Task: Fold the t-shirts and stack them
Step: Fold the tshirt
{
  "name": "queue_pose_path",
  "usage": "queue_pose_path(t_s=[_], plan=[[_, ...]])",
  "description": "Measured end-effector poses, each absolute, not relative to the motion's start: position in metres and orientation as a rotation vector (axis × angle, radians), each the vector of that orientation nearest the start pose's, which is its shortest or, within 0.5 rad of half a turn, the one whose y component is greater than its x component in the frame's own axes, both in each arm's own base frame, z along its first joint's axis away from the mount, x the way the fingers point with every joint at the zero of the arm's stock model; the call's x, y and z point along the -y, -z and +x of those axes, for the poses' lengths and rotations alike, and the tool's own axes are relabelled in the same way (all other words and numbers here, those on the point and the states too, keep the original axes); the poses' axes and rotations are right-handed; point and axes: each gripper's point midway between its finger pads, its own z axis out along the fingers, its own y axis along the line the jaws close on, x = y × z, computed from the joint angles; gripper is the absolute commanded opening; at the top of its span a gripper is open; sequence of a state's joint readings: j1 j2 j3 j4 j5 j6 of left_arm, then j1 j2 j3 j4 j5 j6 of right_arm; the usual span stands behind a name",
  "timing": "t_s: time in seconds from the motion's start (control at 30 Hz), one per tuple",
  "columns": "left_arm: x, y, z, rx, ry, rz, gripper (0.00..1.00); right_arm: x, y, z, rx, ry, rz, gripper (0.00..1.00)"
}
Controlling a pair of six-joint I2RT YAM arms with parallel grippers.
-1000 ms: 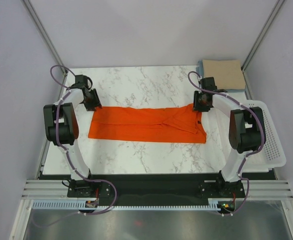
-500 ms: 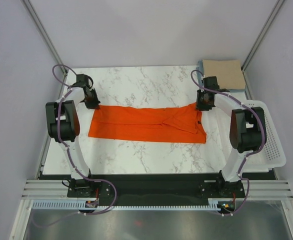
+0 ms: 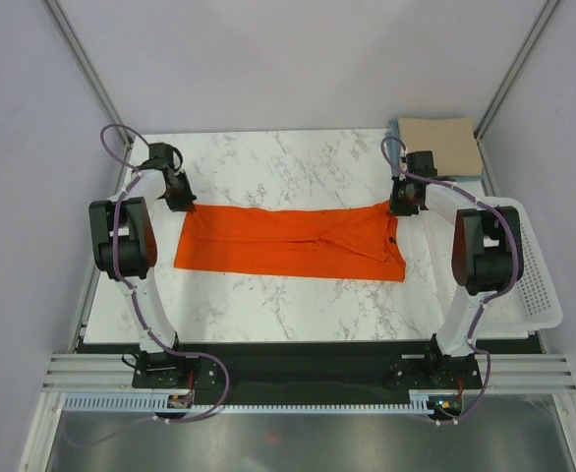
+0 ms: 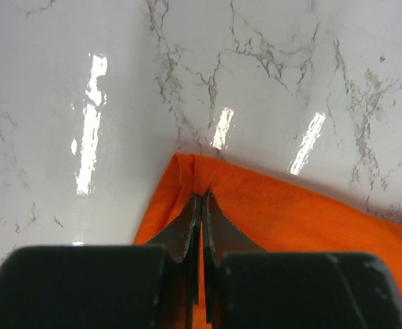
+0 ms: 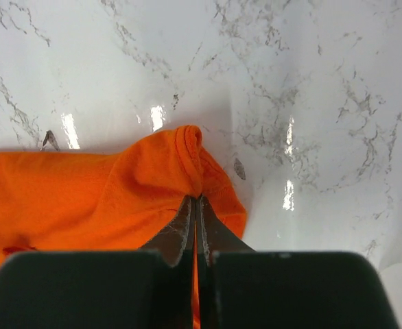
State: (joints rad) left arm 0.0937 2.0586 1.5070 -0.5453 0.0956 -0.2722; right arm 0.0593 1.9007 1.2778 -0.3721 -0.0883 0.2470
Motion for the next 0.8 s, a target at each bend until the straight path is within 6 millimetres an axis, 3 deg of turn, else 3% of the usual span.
queue_pose_path(t_s=[0.27,0.47,0.57,0.63,0.8], plan=[[-0.026,-0.043,0.473,-2.583,0.185,-0.527,0.02,-0.041,-0.041,0.443,-2.547,-0.222,0.229,0.0],[-0.029,-0.041,0.482,-2.574,0.212,-0.551,0.05,-0.043,-0.042,0.444,-2.543,-0.233,0.225,0.02],[-0.027,-0.033,0.485,-2.587,0.228,-0.551,0.18,-0.045,-0.042,0.445,-2.54,-0.247,0.221,0.13],[-0.026,-0.029,0.483,-2.599,0.233,-0.551,0.32,-0.046,-0.043,0.445,-2.539,-0.254,0.215,0.18],[-0.028,-0.031,0.483,-2.593,0.225,-0.552,0.42,-0.046,-0.052,0.44,-2.543,-0.257,0.221,0.41]])
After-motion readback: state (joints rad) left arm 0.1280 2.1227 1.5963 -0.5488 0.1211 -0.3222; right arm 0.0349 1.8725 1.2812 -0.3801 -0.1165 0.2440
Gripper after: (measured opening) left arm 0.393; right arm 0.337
